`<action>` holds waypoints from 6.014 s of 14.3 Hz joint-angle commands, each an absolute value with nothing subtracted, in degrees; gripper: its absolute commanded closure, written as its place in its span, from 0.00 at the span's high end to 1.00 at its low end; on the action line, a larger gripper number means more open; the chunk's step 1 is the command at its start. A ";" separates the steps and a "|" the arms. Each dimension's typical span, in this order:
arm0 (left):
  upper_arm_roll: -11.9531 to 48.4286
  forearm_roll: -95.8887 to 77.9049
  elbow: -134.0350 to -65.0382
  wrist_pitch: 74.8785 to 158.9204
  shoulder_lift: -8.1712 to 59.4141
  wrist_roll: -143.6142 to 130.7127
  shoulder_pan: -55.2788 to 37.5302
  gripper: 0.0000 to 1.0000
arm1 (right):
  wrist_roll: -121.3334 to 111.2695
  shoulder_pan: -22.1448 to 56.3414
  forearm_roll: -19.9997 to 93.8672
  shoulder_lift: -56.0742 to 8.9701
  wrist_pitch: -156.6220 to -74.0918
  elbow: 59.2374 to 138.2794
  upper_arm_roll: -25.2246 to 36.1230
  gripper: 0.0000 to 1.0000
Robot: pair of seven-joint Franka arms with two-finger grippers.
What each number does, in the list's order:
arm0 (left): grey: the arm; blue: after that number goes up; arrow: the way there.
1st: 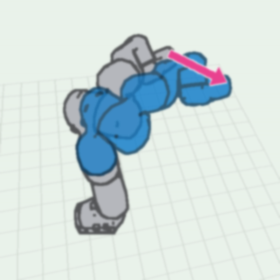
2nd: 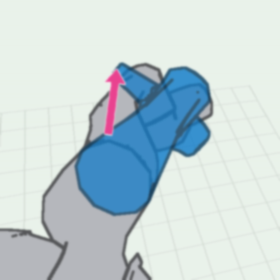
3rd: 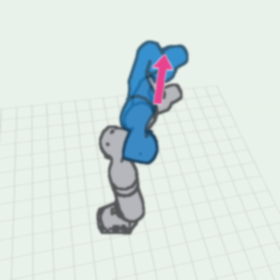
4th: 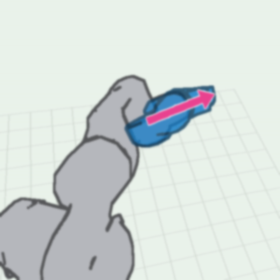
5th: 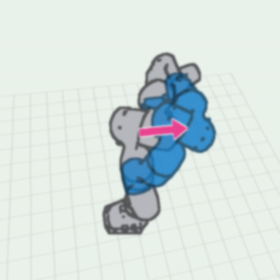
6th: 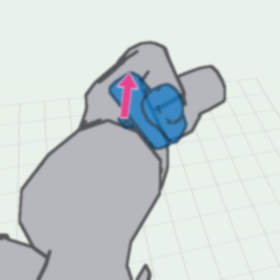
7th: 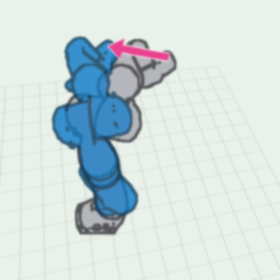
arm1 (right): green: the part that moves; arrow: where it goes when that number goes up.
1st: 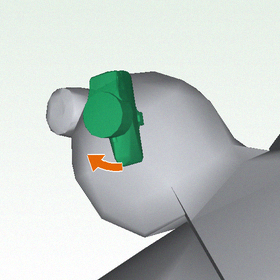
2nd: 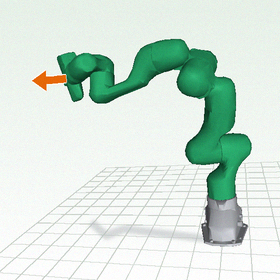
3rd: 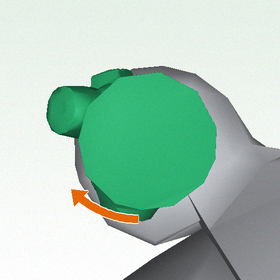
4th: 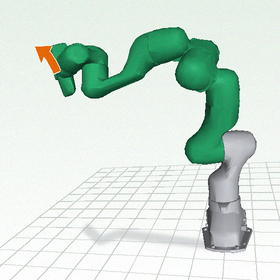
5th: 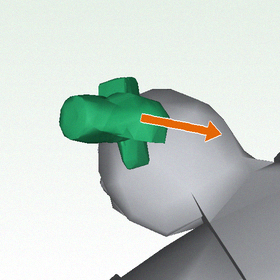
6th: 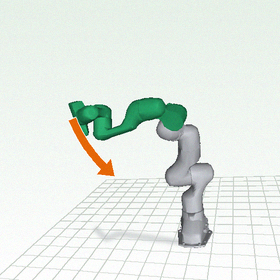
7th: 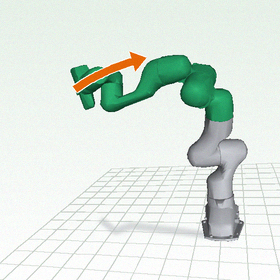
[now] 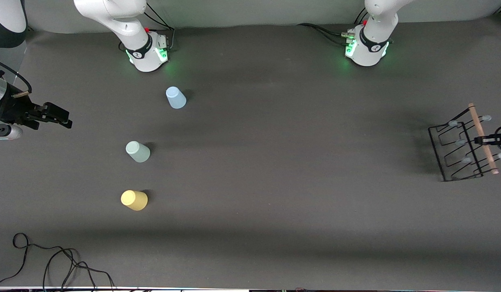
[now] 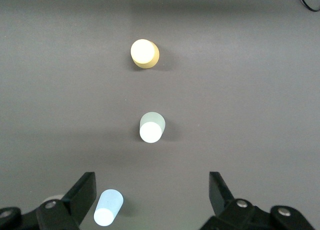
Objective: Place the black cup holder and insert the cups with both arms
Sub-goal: 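Carry the black rack with the left gripper to the table center, then release the rack with the left gripper while the right gripper reaches the green cup, then grasp the pale green cup with the right gripper and lift it, then move the green cup to the rack and set it in a slot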
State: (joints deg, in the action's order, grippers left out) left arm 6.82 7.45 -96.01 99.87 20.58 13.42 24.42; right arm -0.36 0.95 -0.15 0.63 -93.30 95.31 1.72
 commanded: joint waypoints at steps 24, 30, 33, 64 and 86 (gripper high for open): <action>6.24 -3.96 -74.71 103.43 36.38 -43.50 -36.56 0.00 | 4.49 8.96 -0.17 14.85 -102.83 119.97 3.25 1.00; 6.07 -3.87 -74.45 107.06 36.92 -46.93 -38.41 1.00 | -1.49 8.70 -0.26 13.19 -107.47 122.86 6.77 1.00; 5.80 -3.52 -69.81 95.76 33.41 -46.23 -34.47 1.00 | -1.49 8.70 -0.26 11.96 -115.72 128.04 7.03 1.00; 5.45 4.04 -95.18 91.23 1.58 6.86 1.41 1.00 | 9.62 17.99 0.53 0.18 -102.93 109.61 6.24 0.13; 5.80 4.39 -94.92 91.76 1.85 6.59 0.62 1.00 | 97.73 49.74 9.49 -23.99 -115.56 93.78 6.33 0.00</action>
